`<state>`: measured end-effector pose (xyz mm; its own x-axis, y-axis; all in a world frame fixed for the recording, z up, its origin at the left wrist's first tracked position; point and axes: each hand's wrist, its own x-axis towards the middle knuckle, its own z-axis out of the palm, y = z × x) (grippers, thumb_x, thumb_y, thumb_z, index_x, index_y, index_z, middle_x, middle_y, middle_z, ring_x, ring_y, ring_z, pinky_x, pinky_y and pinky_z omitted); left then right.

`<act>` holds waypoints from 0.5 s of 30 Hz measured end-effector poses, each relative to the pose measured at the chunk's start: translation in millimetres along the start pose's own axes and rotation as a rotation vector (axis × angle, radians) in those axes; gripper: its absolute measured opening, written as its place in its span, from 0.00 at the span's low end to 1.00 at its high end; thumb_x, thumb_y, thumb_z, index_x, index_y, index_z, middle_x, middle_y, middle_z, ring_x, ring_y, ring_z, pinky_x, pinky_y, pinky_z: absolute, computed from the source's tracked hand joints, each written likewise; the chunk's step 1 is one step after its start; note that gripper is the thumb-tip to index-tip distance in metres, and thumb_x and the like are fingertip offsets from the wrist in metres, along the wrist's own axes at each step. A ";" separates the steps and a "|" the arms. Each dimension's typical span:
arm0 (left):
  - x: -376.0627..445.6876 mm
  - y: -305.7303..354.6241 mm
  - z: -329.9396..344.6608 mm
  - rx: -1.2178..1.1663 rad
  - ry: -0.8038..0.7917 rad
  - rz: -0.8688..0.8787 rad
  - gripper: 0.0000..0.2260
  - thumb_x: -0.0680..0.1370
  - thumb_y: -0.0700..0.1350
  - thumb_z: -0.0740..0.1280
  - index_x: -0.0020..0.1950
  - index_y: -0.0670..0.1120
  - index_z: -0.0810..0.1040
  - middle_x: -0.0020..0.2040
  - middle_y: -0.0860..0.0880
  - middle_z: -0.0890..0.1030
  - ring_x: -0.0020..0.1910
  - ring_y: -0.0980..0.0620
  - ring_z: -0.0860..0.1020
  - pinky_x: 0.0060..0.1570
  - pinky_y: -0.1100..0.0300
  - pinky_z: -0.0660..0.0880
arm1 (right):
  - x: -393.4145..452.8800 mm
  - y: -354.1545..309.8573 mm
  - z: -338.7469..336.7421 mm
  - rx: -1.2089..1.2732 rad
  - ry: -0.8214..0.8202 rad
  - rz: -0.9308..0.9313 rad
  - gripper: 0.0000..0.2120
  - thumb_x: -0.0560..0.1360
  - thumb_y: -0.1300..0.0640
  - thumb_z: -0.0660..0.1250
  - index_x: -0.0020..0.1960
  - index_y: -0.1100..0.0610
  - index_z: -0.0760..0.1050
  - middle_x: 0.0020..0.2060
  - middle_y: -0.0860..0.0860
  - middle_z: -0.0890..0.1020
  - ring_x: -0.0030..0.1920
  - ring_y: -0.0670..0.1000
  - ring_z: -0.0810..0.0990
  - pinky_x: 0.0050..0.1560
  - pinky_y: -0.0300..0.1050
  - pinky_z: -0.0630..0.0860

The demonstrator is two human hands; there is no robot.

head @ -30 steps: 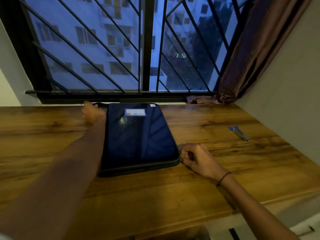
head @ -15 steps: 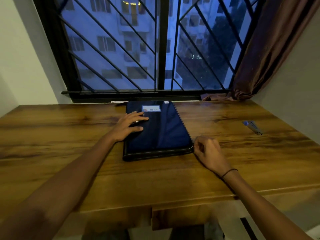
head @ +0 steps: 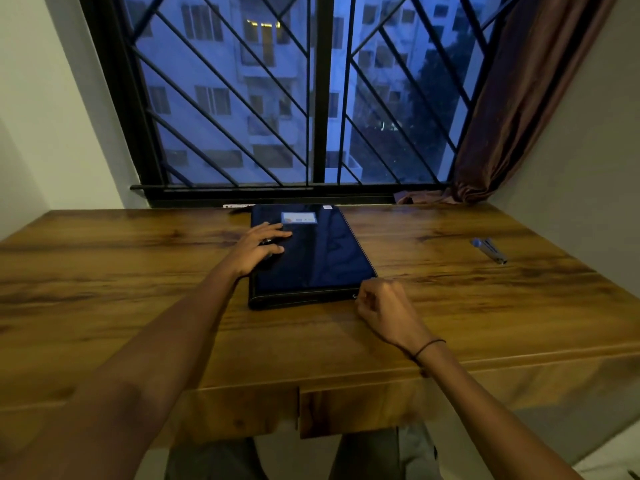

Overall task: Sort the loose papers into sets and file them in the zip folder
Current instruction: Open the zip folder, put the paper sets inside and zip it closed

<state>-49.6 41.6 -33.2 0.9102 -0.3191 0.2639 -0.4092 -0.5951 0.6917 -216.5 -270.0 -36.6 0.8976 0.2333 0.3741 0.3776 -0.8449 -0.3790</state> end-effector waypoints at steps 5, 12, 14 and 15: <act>-3.4 3.9 11.4 0.001 0.059 -0.040 0.20 0.79 0.45 0.71 0.70 0.57 0.78 0.78 0.55 0.69 0.80 0.51 0.58 0.76 0.54 0.52 | 8.0 -47.7 25.6 0.095 -0.036 0.001 0.07 0.78 0.55 0.69 0.42 0.50 0.77 0.35 0.43 0.77 0.38 0.41 0.76 0.40 0.34 0.71; -5.8 5.0 14.3 0.016 0.072 -0.059 0.21 0.78 0.46 0.71 0.71 0.57 0.78 0.78 0.54 0.69 0.80 0.50 0.57 0.76 0.51 0.54 | 15.5 -126.2 59.3 0.147 -0.045 -0.084 0.07 0.80 0.56 0.67 0.43 0.52 0.76 0.36 0.45 0.77 0.39 0.46 0.77 0.45 0.44 0.75; -5.5 5.2 14.2 0.028 0.075 -0.058 0.20 0.78 0.46 0.71 0.70 0.57 0.78 0.78 0.54 0.69 0.80 0.49 0.57 0.77 0.50 0.54 | 17.0 -130.9 63.1 0.141 -0.041 -0.101 0.07 0.80 0.56 0.67 0.42 0.53 0.75 0.36 0.47 0.78 0.39 0.47 0.78 0.47 0.49 0.78; -5.5 5.2 14.3 0.032 0.074 -0.058 0.20 0.79 0.46 0.71 0.70 0.57 0.78 0.78 0.54 0.69 0.80 0.49 0.57 0.78 0.49 0.54 | 17.8 -129.2 62.6 0.158 -0.047 -0.099 0.07 0.80 0.55 0.67 0.43 0.53 0.76 0.36 0.46 0.78 0.40 0.47 0.78 0.48 0.50 0.78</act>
<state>-57.6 29.7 -40.7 0.9342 -0.2290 0.2737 -0.3565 -0.6346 0.6857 -235.1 -126.5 -34.0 0.8624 0.3369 0.3778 0.4924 -0.7313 -0.4719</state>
